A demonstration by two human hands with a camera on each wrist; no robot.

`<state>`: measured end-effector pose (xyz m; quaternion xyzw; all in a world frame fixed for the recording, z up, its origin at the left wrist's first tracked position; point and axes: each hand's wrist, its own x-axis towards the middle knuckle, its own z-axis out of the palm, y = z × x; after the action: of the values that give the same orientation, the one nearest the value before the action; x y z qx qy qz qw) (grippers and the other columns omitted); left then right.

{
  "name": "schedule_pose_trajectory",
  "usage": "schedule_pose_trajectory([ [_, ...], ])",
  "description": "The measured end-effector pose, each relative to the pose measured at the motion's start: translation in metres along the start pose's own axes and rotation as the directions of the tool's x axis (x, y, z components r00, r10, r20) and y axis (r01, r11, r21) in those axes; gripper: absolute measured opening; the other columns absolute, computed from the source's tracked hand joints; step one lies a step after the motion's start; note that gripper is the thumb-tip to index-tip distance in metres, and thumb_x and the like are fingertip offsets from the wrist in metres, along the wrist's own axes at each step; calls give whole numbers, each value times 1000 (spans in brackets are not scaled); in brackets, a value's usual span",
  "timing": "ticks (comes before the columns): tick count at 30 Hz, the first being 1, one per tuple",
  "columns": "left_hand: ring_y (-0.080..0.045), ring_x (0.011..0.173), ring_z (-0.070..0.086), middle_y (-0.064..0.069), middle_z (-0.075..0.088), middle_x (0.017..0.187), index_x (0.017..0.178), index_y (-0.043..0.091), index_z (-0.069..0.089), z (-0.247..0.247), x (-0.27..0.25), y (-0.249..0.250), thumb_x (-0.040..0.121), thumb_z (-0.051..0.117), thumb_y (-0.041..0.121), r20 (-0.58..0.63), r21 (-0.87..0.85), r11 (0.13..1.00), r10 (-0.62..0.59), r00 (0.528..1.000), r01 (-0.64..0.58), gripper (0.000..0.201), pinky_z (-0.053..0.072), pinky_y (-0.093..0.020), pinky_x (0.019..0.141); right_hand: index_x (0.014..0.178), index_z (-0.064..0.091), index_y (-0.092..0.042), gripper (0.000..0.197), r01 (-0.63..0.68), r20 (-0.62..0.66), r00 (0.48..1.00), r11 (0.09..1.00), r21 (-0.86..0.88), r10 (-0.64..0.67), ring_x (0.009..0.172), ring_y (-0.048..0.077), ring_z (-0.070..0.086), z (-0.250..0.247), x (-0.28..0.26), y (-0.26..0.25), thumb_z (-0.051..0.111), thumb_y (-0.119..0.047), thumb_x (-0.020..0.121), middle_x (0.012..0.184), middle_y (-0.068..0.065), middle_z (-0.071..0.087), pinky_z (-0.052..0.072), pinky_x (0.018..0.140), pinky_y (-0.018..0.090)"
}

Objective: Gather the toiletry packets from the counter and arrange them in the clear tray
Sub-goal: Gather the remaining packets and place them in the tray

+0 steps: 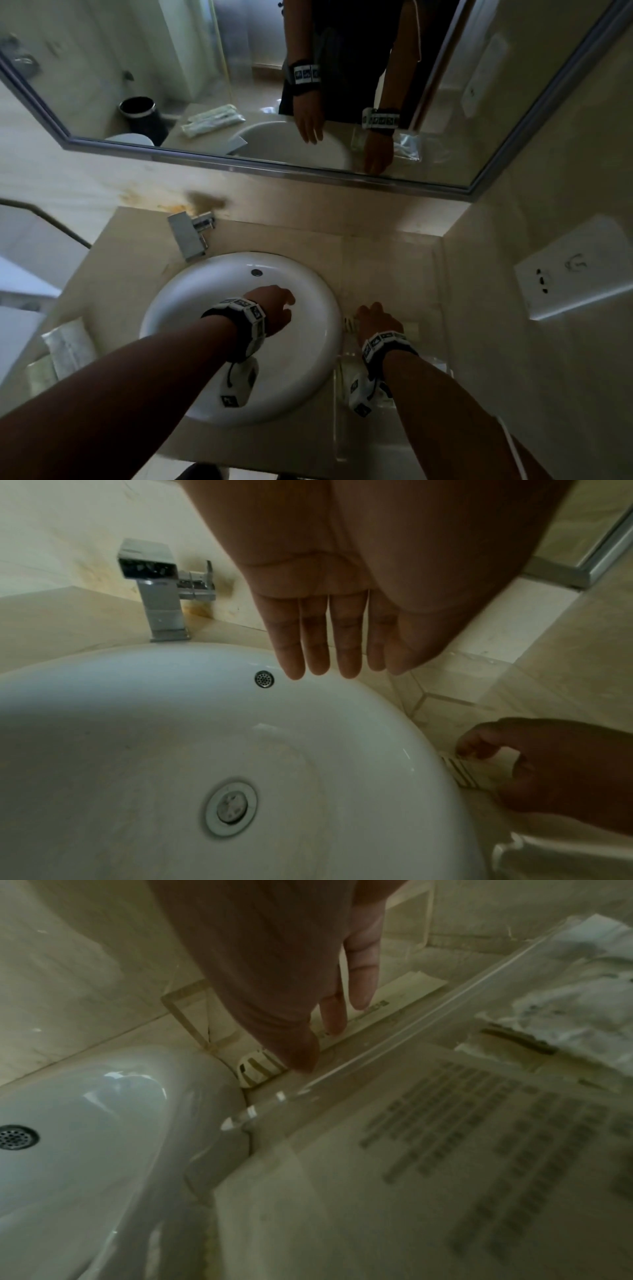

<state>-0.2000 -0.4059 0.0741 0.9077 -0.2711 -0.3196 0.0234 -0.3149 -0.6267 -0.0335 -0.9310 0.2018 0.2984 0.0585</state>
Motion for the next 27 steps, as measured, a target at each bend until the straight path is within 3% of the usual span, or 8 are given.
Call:
schedule_pose_trajectory([
  [2,-22,127,50,-1,51,139,134,27,50,4,2,3,94,48,34,1,10,1000,12,1000,-12,41,41,-38,108,144,32,-17,64,-21,-2,1000,1000,-19,21,123,35,50,0,4,-1,60,-34,89,149,16,31,48,98,46],
  [7,-22,127,50,1,50,139,134,28,50,8,3,0,94,48,35,-2,-3,1000,17,1000,-17,41,40,-38,108,131,47,-16,38,-40,-13,999,996,-77,40,119,31,51,-6,12,-3,52,-28,95,130,11,51,44,97,45],
  [15,-21,127,50,0,52,138,135,26,51,3,-7,-28,94,48,33,-33,-63,997,-54,998,52,41,41,-36,108,131,49,-21,37,-104,-40,994,990,-98,101,130,33,37,-6,9,-5,51,-27,95,140,11,37,37,103,51],
  [21,-21,126,51,0,53,137,133,25,52,-2,-25,-47,94,49,31,-75,-91,992,-96,993,89,40,41,-37,107,133,48,-24,37,-42,32,998,989,-145,47,131,28,41,-14,8,-4,48,-30,97,138,4,48,35,105,53],
  [27,-20,127,50,1,53,139,134,25,52,-5,-42,-67,94,50,33,-104,-114,989,-109,989,97,41,38,-37,110,141,40,-26,43,-24,12,1000,990,-140,26,135,27,38,-43,-10,-12,42,-29,98,145,2,44,29,111,55],
])
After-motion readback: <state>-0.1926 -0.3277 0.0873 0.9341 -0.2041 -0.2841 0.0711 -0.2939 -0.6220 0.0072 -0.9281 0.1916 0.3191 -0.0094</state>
